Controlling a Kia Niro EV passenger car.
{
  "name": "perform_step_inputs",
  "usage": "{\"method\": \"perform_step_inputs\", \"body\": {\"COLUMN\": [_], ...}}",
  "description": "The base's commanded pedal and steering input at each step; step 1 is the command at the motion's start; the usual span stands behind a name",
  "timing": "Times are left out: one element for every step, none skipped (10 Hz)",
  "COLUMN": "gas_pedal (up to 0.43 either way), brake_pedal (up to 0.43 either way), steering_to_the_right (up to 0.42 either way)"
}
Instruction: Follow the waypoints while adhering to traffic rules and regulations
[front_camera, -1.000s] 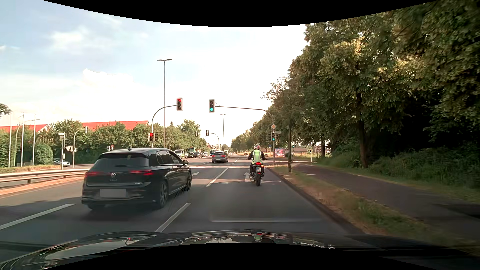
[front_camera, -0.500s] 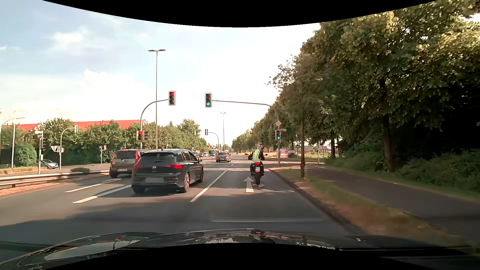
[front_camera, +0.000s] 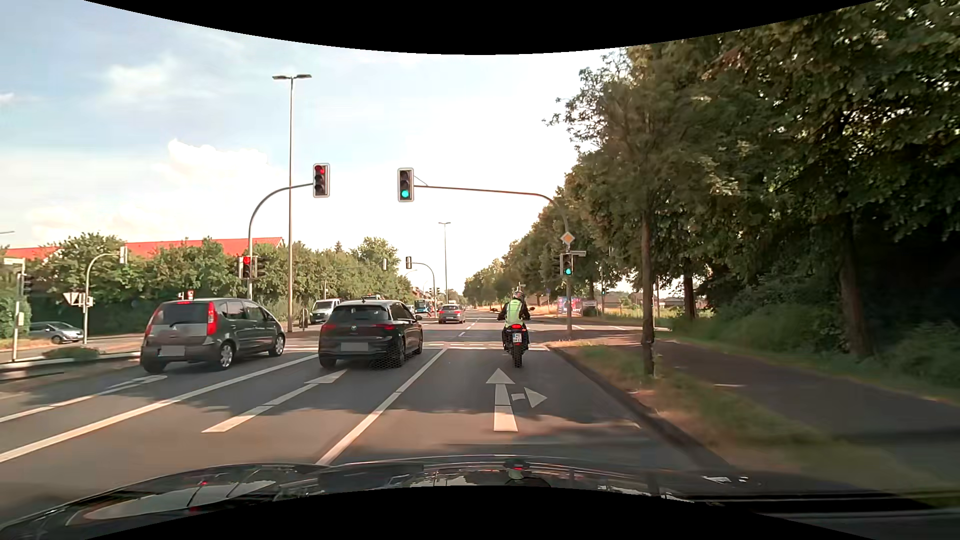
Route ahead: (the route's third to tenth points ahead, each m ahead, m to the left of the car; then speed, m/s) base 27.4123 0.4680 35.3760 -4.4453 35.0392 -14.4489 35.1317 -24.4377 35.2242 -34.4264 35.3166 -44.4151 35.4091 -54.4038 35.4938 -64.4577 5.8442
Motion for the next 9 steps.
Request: {"method": "perform_step_inputs", "body": {"gas_pedal": [0.157, 0.157, 0.157, 0.157, 0.157, 0.157, 0.157, 0.157, 0.157], "brake_pedal": [0.0, 0.0, 0.0, 0.0, 0.0, 0.0, 0.0, 0.0, 0.0], "steering_to_the_right": [-0.001, -0.001, -0.001, -0.001, -0.001, -0.002, -0.001, -0.002, -0.001]}}
